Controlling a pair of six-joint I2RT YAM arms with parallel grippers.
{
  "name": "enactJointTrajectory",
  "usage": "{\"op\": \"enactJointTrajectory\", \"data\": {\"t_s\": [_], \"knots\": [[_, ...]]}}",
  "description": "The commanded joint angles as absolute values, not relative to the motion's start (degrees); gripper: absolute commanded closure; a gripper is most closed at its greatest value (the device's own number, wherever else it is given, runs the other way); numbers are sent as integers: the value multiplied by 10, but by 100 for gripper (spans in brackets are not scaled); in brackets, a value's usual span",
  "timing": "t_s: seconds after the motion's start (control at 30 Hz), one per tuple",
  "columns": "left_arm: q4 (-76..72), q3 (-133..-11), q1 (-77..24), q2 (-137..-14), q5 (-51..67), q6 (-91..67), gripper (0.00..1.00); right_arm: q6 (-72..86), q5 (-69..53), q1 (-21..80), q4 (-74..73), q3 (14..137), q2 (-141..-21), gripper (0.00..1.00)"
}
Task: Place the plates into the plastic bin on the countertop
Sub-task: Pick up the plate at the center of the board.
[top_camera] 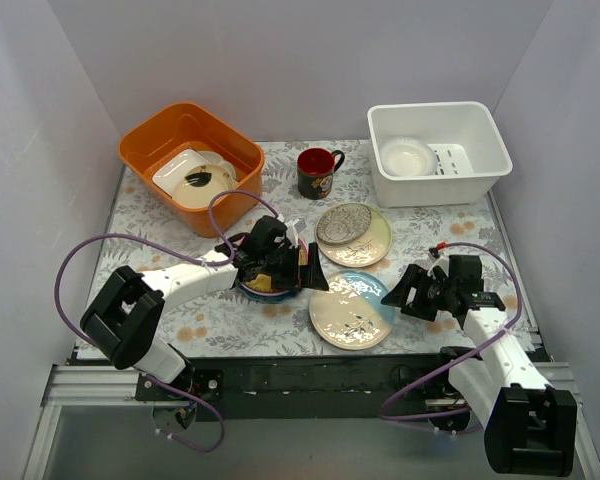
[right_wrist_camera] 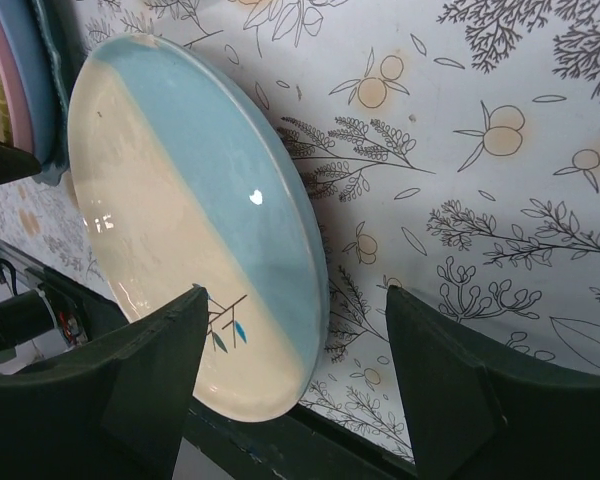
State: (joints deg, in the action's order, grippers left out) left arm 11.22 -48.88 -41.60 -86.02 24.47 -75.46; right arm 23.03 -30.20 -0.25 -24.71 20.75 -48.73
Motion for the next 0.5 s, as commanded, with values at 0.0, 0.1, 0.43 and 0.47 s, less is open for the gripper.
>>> {"op": "enactJointTrajectory", "data": {"t_s": [0.0, 0.1, 0.43, 0.47], "knots": [[103, -478, -418, -859, 243, -755, 2, 243, -301, -1, -219, 203, -490, 22], [94, -474, -421, -860, 244, -758, 2, 243, -297, -1, -217, 202, -490, 22], [85, -468, -429, -866, 249, -762, 2, 257, -304, -1, -199, 184, -497, 29], [84, -468, -430, -866, 250, -763, 2, 258, -308, -1, -194, 181, -498, 30]]}}
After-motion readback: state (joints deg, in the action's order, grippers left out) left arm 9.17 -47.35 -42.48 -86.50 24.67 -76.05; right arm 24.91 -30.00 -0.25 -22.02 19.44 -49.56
